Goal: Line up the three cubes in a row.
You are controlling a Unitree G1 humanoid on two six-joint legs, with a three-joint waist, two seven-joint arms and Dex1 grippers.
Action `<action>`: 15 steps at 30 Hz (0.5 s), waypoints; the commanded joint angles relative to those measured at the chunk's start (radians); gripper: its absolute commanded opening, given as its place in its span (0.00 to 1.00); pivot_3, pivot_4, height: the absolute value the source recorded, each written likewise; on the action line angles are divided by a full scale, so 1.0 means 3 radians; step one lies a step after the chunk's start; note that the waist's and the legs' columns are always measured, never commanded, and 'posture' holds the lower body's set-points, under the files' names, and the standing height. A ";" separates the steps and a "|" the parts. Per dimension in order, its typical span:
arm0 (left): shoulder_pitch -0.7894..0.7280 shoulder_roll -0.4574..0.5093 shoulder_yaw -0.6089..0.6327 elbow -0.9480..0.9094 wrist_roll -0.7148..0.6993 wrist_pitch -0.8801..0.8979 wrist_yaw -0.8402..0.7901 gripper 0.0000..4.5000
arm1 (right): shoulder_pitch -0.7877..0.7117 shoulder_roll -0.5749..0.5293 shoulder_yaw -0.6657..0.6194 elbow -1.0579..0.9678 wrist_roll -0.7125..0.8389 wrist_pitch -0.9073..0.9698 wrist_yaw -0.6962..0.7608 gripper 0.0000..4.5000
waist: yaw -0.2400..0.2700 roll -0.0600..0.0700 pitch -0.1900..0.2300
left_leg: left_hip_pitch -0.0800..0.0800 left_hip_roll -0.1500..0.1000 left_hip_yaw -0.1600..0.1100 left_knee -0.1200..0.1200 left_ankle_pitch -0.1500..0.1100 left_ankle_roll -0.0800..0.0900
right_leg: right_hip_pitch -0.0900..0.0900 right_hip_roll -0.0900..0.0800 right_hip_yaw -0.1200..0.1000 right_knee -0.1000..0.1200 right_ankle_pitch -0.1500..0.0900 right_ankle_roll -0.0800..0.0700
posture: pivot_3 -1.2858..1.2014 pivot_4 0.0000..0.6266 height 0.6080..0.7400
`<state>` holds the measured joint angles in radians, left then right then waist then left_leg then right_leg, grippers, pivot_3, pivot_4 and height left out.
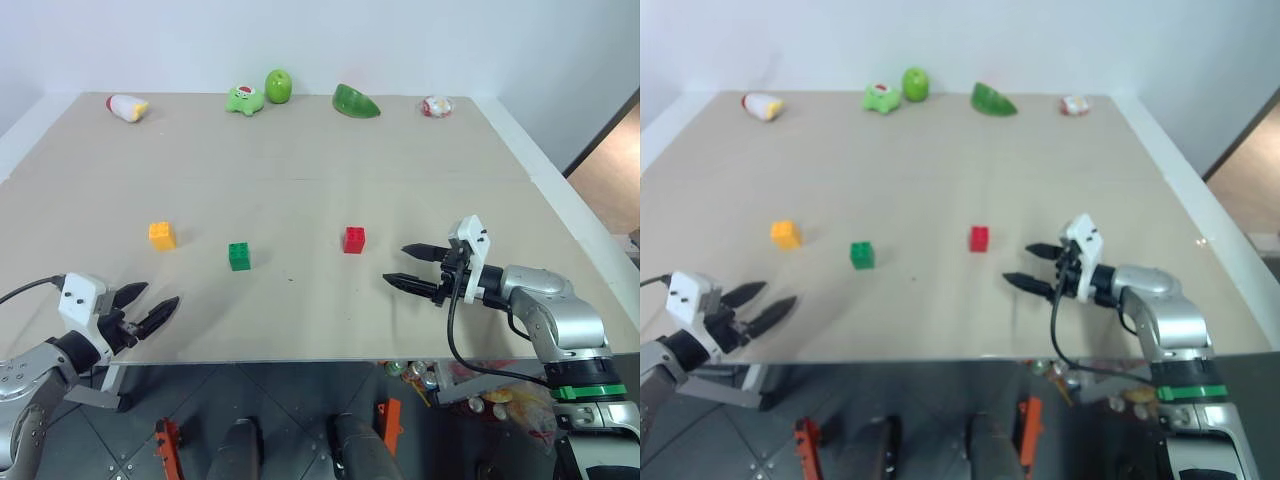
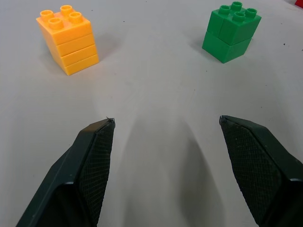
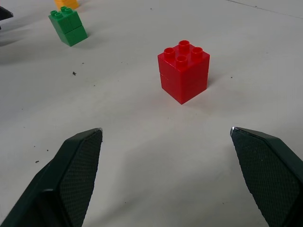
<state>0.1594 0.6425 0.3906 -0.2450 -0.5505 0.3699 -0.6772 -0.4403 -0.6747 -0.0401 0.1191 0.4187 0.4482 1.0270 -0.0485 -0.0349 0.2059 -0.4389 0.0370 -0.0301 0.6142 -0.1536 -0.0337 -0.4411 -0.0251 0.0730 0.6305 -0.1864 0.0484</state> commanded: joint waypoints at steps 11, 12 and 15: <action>-0.0212 0.0272 -0.0297 -0.0682 0.0095 -0.0147 -0.0415 0.81 | -0.0263 0.0568 0.0266 -0.0381 -0.0447 0.0659 -0.1220 1.00 | -0.0004 -0.0004 -0.0002 | 0.0001 0.0004 0.0010 0.0005 0.0000 0.0000 | 0.0000 0.0002 0.0008 0.0001 0.0004 0.0002 | 0.52 0.24 0.95; -0.0240 0.0277 -0.0334 -0.0709 0.0109 -0.0144 -0.0419 0.81 | -0.0297 0.0614 0.0294 -0.0405 -0.0474 0.0719 -0.1290 1.00 | -0.0004 -0.0004 -0.0002 | 0.0001 0.0004 0.0010 0.0005 0.0000 0.0000 | 0.0000 0.0003 0.0008 0.0001 0.0004 0.0003 | 0.52 0.24 0.95; -0.0309 0.0273 -0.0400 -0.0734 0.0125 -0.0140 -0.0406 0.81 | -0.0380 0.0732 0.0351 -0.0466 -0.0535 0.0860 -0.1437 1.00 | -0.0003 -0.0004 -0.0002 | 0.0001 0.0007 0.0009 0.0005 0.0000 0.0000 | 0.0000 0.0007 0.0007 0.0002 0.0005 0.0003 | 0.52 0.24 0.95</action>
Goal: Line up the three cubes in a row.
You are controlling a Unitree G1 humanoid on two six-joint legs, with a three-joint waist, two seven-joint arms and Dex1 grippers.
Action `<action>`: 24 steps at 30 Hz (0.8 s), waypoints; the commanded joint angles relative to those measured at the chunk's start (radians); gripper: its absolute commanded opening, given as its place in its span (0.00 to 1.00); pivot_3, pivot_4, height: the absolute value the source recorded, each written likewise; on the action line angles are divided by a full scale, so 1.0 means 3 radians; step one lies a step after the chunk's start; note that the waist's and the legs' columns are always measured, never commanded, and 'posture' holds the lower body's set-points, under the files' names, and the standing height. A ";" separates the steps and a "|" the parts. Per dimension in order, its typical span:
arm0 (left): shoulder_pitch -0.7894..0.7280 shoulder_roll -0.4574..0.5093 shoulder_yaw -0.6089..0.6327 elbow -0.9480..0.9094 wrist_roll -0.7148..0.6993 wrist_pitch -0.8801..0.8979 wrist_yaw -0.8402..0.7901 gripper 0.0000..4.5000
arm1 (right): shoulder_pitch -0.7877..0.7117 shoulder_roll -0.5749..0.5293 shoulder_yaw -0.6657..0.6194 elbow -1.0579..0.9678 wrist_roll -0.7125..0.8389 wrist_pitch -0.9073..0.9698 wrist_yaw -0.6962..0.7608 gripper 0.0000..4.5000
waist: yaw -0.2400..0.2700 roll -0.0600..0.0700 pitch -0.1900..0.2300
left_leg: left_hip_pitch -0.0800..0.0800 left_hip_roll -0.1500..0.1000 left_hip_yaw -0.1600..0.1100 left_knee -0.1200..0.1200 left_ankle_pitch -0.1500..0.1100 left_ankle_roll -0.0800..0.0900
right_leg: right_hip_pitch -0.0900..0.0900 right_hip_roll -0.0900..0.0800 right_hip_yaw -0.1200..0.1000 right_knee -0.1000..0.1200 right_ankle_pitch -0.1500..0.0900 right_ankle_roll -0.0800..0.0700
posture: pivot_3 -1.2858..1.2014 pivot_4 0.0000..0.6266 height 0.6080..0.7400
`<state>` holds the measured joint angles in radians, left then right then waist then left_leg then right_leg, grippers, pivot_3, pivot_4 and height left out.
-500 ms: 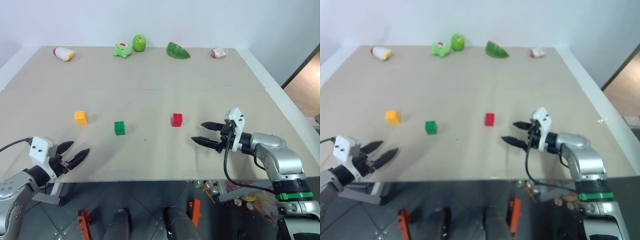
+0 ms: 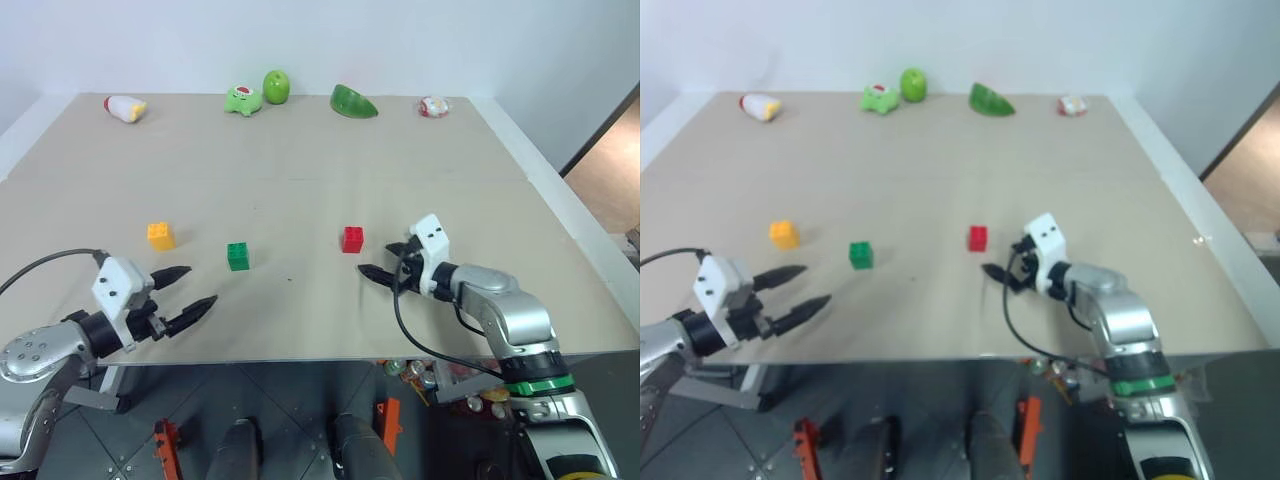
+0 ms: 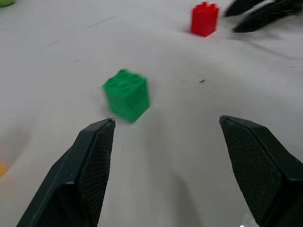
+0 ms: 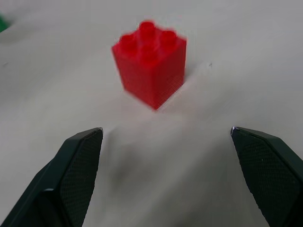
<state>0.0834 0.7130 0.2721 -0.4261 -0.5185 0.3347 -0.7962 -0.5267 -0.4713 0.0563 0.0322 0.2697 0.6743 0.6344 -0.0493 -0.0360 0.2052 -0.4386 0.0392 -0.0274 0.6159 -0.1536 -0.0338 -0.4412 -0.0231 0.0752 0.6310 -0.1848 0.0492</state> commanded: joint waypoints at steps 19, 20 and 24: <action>-0.0062 -0.0144 -0.0068 -0.0215 0.0025 -0.0004 0.0234 0.81 | -0.0568 0.0541 0.0123 0.0018 -0.0245 0.0645 -0.0772 1.00 | -0.0002 0.0000 0.0000 | 0.0000 0.0005 0.0002 0.0001 0.0000 0.0000 | 0.0000 0.0004 0.0000 0.0001 0.0005 0.0000 | 0.52 0.24 0.95; -0.0060 -0.0153 -0.0073 -0.0218 0.0028 -0.0002 0.0250 0.81 | -0.0602 0.0563 0.0115 0.0061 -0.0262 0.0635 -0.0802 1.00 | -0.0002 0.0000 0.0000 | 0.0000 0.0005 0.0002 0.0001 0.0000 0.0000 | 0.0000 0.0004 0.0000 0.0001 0.0005 0.0000 | 0.52 0.24 0.95; -0.0054 -0.0175 -0.0081 -0.0231 0.0034 -0.0002 0.0293 0.82 | -0.0669 0.0607 0.0123 0.0183 -0.0316 0.0591 -0.0864 0.88 | -0.0002 0.0000 0.0000 | 0.0000 0.0006 0.0002 0.0001 0.0000 0.0000 | 0.0000 0.0005 0.0000 0.0001 0.0006 -0.0001 | 0.52 0.24 0.95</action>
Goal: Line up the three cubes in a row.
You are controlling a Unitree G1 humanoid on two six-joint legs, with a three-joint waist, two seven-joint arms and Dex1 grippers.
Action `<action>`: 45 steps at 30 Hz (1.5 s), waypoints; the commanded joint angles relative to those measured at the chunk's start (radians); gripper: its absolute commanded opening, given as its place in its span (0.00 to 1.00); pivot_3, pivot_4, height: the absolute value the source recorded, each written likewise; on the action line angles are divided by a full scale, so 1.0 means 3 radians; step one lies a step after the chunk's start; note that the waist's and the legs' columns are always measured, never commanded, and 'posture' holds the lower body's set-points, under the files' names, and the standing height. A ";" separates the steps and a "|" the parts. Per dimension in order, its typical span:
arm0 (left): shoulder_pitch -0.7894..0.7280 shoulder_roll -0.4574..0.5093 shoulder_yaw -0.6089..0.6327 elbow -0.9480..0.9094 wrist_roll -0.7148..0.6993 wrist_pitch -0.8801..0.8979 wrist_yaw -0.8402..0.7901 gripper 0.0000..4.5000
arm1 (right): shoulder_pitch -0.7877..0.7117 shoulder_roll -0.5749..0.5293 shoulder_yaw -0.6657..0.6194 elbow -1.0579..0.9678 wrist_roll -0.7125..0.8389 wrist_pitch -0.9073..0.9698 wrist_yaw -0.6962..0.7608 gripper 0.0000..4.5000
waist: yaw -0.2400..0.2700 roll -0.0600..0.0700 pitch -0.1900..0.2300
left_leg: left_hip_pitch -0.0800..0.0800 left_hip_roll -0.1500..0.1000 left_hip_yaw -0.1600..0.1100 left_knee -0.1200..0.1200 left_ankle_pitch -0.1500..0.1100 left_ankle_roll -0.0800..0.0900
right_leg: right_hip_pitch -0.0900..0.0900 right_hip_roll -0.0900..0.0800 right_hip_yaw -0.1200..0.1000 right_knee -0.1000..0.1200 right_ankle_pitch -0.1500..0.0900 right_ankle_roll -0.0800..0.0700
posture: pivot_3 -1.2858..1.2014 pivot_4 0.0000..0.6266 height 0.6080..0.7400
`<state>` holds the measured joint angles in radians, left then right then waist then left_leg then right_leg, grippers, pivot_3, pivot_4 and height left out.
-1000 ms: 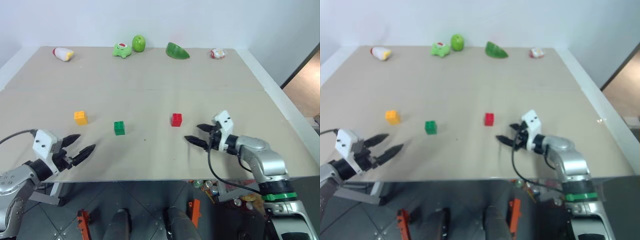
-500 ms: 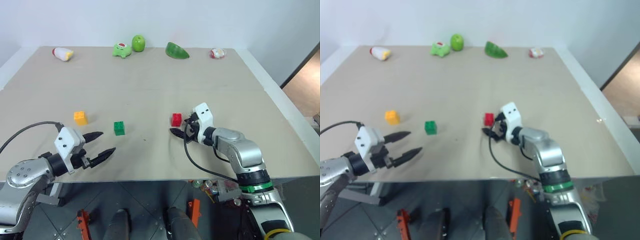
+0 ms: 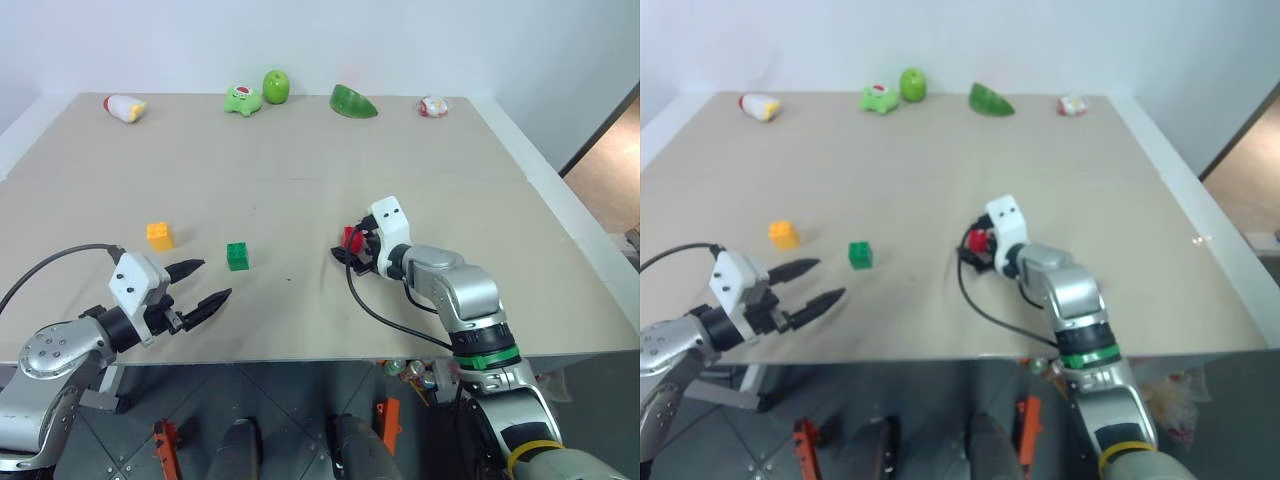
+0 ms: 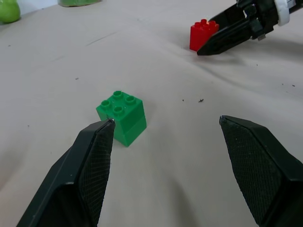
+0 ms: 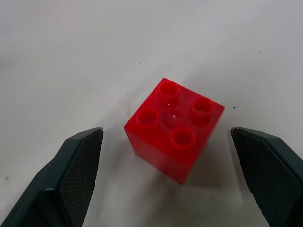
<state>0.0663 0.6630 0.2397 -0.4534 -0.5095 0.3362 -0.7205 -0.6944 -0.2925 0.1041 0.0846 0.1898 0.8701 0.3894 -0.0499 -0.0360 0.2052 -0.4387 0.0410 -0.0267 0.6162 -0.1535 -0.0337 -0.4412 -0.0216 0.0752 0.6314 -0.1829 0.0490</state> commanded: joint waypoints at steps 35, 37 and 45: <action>-0.0047 0.0204 0.0226 -0.0055 -0.0318 0.0261 -0.0190 0.82 | -0.0546 -0.0938 0.0502 0.1725 -0.0071 -0.3194 0.3734 0.40 | -0.0035 0.0001 0.0001 | 0.0006 0.0024 0.0026 0.0010 0.0001 0.0000 | 0.0003 0.0012 0.0000 0.0002 0.0009 -0.0006 | 0.52 0.24 0.95; -0.0028 0.0197 0.0235 -0.0077 -0.0323 0.0263 -0.0180 0.82 | -0.0616 -0.0911 0.0520 0.1875 -0.0109 -0.3297 0.3851 0.40 | -0.0033 0.0001 0.0001 | 0.0005 0.0024 0.0026 0.0009 0.0001 0.0000 | 0.0002 0.0011 0.0000 0.0002 0.0009 -0.0006 | 0.52 0.24 0.95; -0.0023 0.0182 0.0240 -0.0101 -0.0340 0.0280 -0.0148 0.82 | -0.0825 -0.0841 0.0614 0.2356 -0.0324 -0.3686 0.4072 0.40 | -0.0034 0.0001 0.0001 | 0.0006 0.0024 0.0026 0.0006 0.0000 -0.0002 | 0.0001 0.0012 0.0000 0.0004 0.0009 -0.0006 | 0.52 0.24 0.95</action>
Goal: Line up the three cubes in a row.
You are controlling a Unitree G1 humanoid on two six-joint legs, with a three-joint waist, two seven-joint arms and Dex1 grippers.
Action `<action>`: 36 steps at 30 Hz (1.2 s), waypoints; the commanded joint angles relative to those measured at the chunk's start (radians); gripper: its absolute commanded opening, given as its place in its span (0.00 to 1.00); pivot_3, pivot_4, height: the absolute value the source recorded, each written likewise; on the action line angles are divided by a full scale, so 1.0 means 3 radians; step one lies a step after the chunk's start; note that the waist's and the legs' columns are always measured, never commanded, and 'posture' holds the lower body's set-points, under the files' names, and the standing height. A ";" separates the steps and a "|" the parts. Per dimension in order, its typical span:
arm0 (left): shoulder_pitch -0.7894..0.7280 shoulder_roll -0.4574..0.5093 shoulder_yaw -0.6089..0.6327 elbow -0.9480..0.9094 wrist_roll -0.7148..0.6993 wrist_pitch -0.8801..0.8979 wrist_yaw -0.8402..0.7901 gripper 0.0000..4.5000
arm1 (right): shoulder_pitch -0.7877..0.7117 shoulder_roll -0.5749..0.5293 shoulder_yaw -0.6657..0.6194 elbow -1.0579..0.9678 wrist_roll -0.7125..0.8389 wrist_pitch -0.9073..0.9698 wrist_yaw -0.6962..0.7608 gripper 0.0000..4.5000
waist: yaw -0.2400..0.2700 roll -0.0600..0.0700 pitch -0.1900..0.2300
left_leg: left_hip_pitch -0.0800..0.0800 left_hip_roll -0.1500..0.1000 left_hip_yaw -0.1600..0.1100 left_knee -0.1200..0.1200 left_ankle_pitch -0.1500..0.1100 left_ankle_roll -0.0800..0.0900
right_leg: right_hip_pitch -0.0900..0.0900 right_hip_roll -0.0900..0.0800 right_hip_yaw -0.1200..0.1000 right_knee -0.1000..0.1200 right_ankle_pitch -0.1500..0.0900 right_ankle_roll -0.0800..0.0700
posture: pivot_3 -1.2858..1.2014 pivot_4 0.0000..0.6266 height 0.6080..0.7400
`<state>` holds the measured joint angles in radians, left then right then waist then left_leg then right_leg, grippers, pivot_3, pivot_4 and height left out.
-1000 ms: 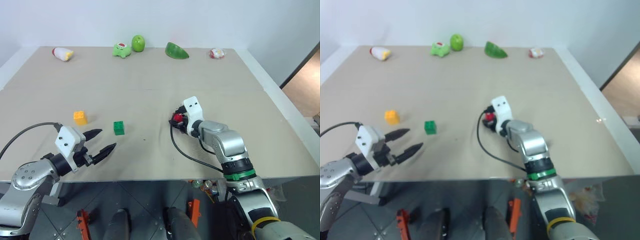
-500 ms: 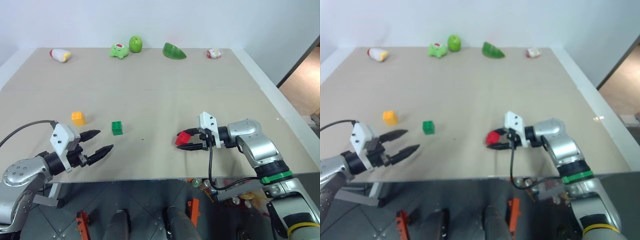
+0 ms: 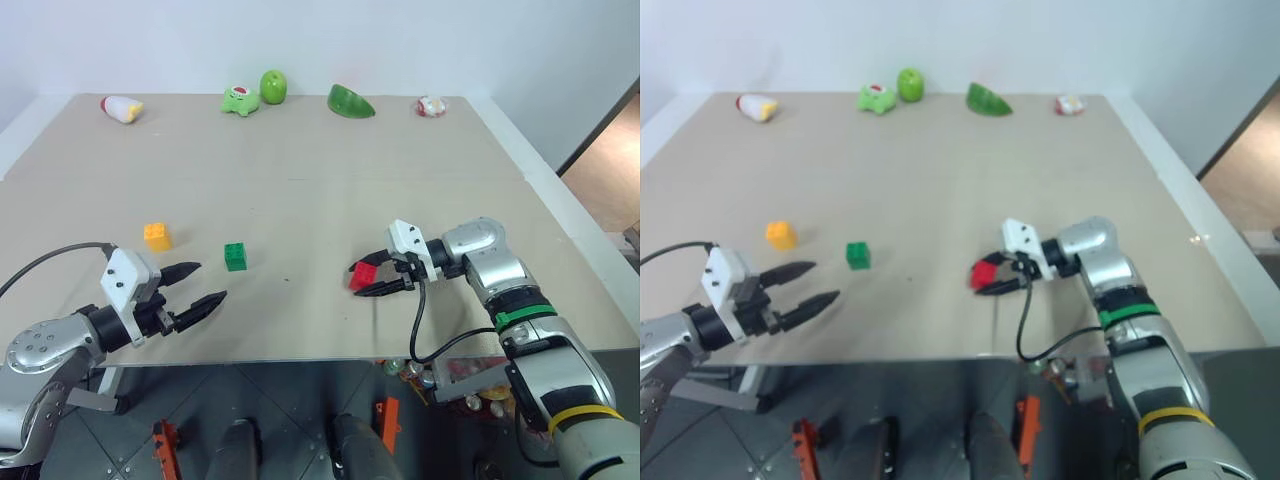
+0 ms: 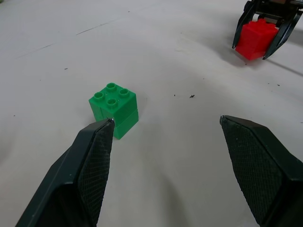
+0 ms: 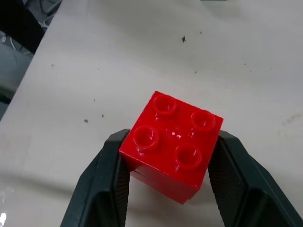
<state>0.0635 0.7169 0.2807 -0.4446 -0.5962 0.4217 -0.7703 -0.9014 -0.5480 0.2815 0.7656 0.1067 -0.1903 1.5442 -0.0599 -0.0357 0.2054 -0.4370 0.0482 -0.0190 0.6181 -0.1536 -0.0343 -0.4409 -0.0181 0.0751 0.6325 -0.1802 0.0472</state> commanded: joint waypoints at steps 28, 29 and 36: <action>0.0026 -0.0011 0.0133 -0.0200 -0.0123 0.0080 0.0067 0.82 | -0.0281 -0.0239 0.1027 0.0027 0.0646 -0.0297 0.0234 0.40 | 0.0001 0.0000 0.0000 | 0.0002 0.0000 0.0000 0.0002 0.0002 -0.0003 | 0.0000 0.0000 0.0000 0.0007 0.0000 0.0000 | 0.52 0.24 0.95; 0.0028 -0.0008 0.0135 -0.0204 -0.0128 0.0083 0.0068 0.82 | -0.0287 -0.0237 0.1041 0.0037 0.0652 -0.0304 0.0234 0.40 | 0.0001 0.0000 0.0000 | 0.0002 0.0000 0.0000 0.0002 0.0002 -0.0003 | 0.0000 0.0000 0.0000 0.0007 0.0000 0.0000 | 0.52 0.24 0.95; 0.0032 0.0001 0.0141 -0.0221 -0.0151 0.0104 0.0073 0.82 | -0.0296 -0.0305 0.1188 -0.0044 0.0777 -0.0333 0.0234 0.40 | 0.0001 0.0000 0.0000 | 0.0002 0.0000 0.0000 0.0003 0.0002 -0.0003 | 0.0000 -0.0001 0.0000 0.0007 0.0000 0.0000 | 0.52 0.24 0.95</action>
<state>0.0724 0.7077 0.2852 -0.4663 -0.6293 0.4576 -0.7507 -0.9701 -0.6214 0.6268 0.7859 0.3172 -0.2738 1.5535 -0.0596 -0.0357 0.2054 -0.4363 0.0482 -0.0191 0.6188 -0.1530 -0.0350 -0.4408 -0.0182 0.0752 0.6347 -0.1802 0.0471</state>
